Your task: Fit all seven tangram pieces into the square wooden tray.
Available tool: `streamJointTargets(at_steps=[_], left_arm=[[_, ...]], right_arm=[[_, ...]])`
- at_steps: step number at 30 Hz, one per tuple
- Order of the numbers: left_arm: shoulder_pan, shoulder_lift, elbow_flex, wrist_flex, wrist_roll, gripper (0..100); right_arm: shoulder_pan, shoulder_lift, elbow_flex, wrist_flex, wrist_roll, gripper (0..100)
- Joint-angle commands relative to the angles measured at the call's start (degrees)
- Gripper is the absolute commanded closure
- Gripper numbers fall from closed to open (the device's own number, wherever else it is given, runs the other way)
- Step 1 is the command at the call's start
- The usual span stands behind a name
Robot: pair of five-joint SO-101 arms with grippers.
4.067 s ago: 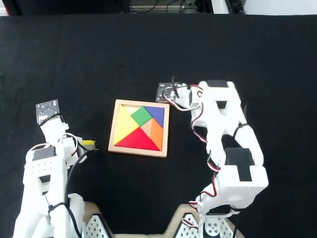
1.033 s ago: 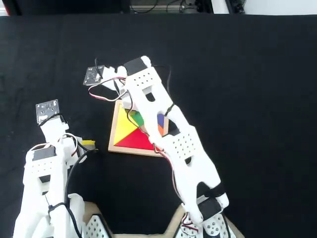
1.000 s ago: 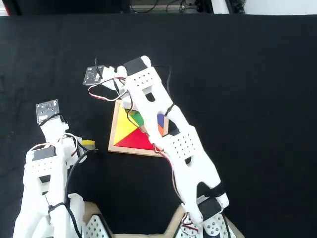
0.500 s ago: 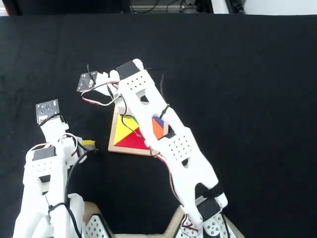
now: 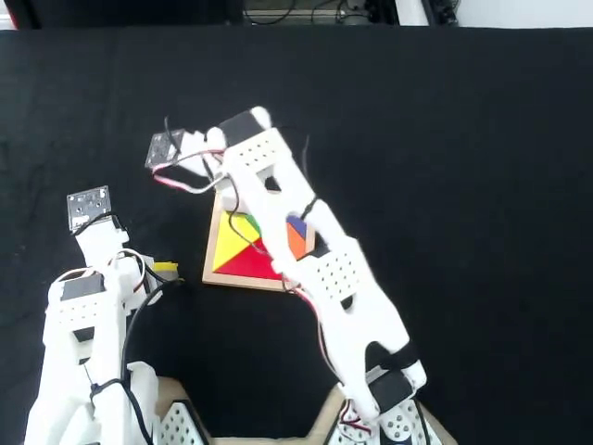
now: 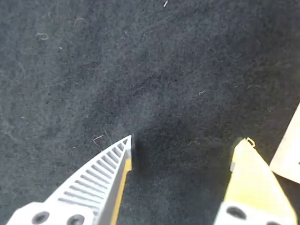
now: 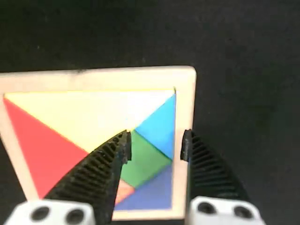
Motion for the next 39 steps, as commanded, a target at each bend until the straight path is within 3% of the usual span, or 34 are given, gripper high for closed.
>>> streamJointTargets(at_steps=[1,4,18,24,29,39], left_arm=[[0.66,-0.53,-0.57,-0.26,-0.70,67],[0.66,-0.53,-0.57,-0.26,-0.70,67],[0.31,-0.53,-0.40,-0.26,-0.70,67],[0.66,-0.53,-0.40,-0.26,-0.70,67],[0.66,-0.53,-0.40,-0.26,-0.70,67],[0.66,-0.53,-0.40,-0.26,-0.70,67]], right_arm=[[4.40,-8.40,-8.40,3.08,-3.43,87.1],[7.47,-13.32,-7.87,3.08,-7.38,99.4],[18.02,-25.27,20.09,2.46,-20.66,98.8],[25.93,-25.63,38.37,-12.22,-20.75,98.8],[25.32,-25.36,45.05,-20.40,-20.66,98.8],[20.84,-23.69,45.05,-22.51,-20.66,98.8]])
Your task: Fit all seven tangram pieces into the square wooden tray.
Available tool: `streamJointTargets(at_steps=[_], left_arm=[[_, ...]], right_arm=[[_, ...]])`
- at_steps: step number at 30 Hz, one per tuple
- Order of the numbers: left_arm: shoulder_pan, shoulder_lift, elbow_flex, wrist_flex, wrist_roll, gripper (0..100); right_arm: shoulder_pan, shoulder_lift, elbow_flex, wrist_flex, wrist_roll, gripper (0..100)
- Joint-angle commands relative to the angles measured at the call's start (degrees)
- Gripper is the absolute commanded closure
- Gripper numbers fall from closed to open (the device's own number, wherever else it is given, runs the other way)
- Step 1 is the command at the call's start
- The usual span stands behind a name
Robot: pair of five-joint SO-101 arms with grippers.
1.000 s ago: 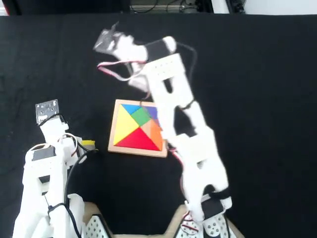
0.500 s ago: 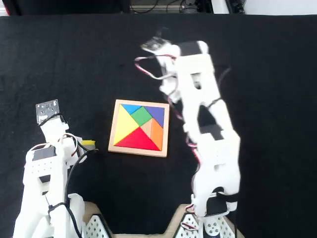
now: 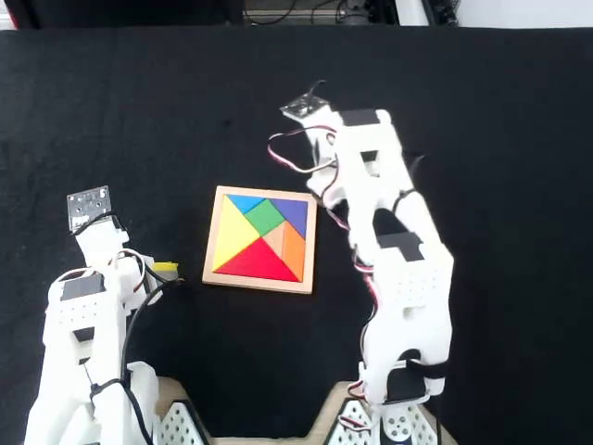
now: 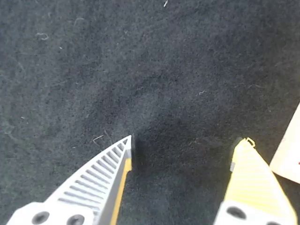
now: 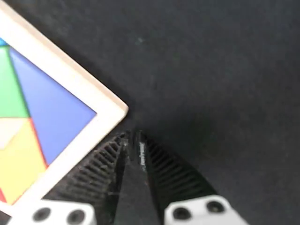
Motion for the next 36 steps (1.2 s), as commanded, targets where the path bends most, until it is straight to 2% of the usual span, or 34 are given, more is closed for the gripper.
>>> streamJointTargets(at_steps=[1,17,20,29,33,36], left_arm=[[0.66,-0.53,-0.40,-0.26,-0.70,67],[0.66,-0.53,-0.40,-0.26,-0.70,67],[0.66,-0.53,-0.40,-0.26,-0.70,67],[0.75,-0.53,-0.57,-0.26,-0.70,67],[0.75,-0.53,-0.92,0.09,-0.70,67],[0.31,-0.53,-2.59,0.35,-0.26,67]], right_arm=[[-2.29,-1.19,-0.84,-1.49,-0.26,98.8],[-3.96,4.97,-8.84,-1.41,-0.35,98.8],[-3.16,3.21,-10.77,2.55,-0.35,98.8],[4.66,-11.65,-21.85,21.63,-1.76,98.8],[7.38,-19.38,-17.89,24.09,-7.91,98.8],[9.58,-26.51,-11.21,23.91,-8.79,98.8]])
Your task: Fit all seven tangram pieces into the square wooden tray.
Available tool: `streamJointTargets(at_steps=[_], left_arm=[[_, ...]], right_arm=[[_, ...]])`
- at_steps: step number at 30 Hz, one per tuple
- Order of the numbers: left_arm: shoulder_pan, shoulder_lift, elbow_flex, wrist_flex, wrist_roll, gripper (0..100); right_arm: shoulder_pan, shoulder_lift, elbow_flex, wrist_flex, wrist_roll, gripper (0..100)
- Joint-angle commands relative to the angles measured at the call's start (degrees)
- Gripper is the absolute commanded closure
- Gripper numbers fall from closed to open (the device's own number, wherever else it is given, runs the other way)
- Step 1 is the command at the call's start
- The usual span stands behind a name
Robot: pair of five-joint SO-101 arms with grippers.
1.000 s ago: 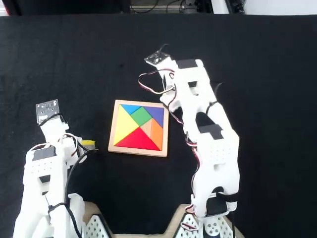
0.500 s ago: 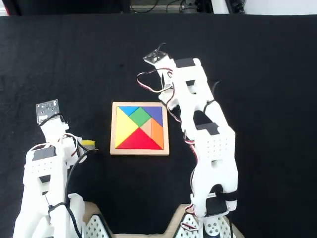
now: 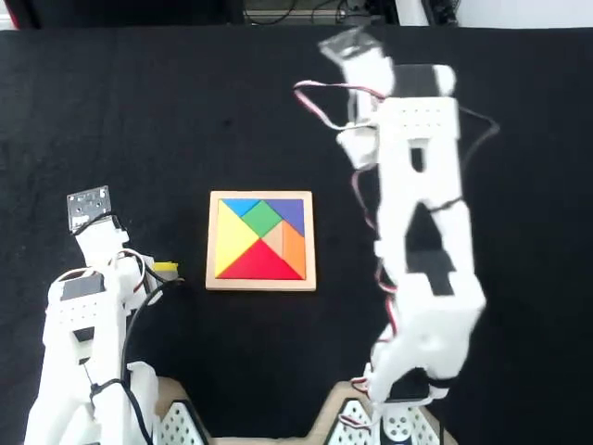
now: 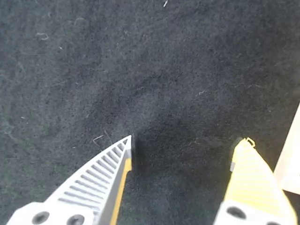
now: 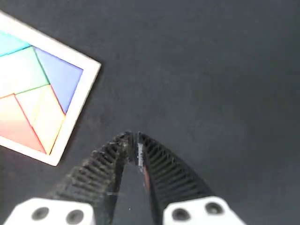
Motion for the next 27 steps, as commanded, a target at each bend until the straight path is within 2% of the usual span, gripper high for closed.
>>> streamJointTargets(at_steps=[1,4,9,13,19,23,27], left_arm=[[0.66,-0.53,-2.86,0.35,-0.53,67],[0.75,-0.53,-4.09,0.26,-0.53,67],[0.31,-0.53,-15.25,2.11,-0.62,67],[3.21,-0.53,-26.33,11.08,-0.62,67],[4.18,-0.62,-45.05,25.32,-0.62,67],[4.18,-3.16,-57.10,31.91,-0.62,67],[4.62,-9.85,-61.58,34.11,-0.62,67]], right_arm=[[3.60,-13.41,7.60,1.67,-2.02,98.8],[5.27,-22.55,14.90,1.67,-1.93,98.8],[7.21,-40.13,24.92,1.67,-1.93,98.7],[6.86,-52.62,34.33,0.26,-1.93,98.7],[7.30,-68.70,49.98,-9.93,-2.46,98.7],[7.30,-77.49,53.41,-15.38,-4.84,98.0],[7.03,-81.01,53.58,-15.12,-9.76,84.4]])
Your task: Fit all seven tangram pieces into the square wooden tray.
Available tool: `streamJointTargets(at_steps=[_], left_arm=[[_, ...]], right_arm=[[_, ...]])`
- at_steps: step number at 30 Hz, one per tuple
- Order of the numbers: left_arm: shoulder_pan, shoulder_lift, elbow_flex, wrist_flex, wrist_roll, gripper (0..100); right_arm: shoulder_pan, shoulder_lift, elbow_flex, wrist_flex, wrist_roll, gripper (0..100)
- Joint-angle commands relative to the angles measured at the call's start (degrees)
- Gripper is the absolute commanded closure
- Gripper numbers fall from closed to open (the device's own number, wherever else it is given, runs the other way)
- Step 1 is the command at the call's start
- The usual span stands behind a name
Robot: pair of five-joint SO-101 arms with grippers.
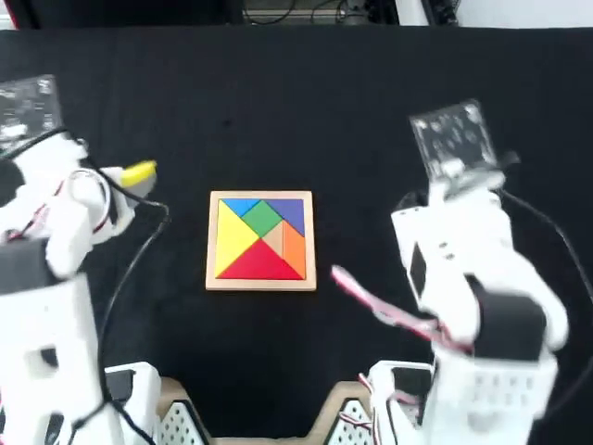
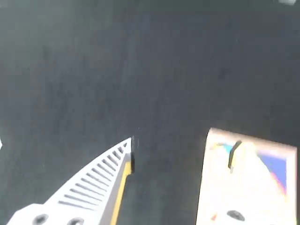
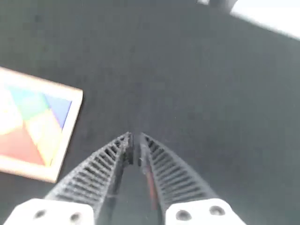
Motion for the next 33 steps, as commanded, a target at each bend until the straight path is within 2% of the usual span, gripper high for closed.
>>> streamJointTargets(at_steps=[1,8,10,13,16,22,28,33], left_arm=[[1.01,-8.09,-6.46,2.02,-0.62,67],[1.10,-24.79,4.44,1.05,-0.70,66],[1.10,-31.12,6.90,-2.29,-0.70,66],[0.75,-38.33,14.46,-12.04,-1.49,66],[0.66,-42.37,25.01,-20.40,-7.30,66],[0.84,-51.25,33.10,-22.42,-8.18,66],[1.19,-56.09,38.46,-22.95,-8.18,66],[0.66,-56.62,49.19,-22.95,-8.18,66]], right_arm=[[0.53,-3.47,0.31,-0.26,-5.54,81.6],[0.35,-2.07,-1.01,-2.81,-6.42,83.0],[0.35,-2.15,-2.86,-4.31,-6.68,83.2],[0.35,-2.15,-6.37,-4.92,-6.68,83.2],[0.26,-2.24,-9.10,-4.92,-6.68,83.2],[0.00,-10.33,-10.77,-3.34,-6.77,83.2],[-5.27,-18.33,2.33,-4.57,-6.24,82.9],[-5.54,-21.49,15.16,-10.55,-6.24,82.9]])
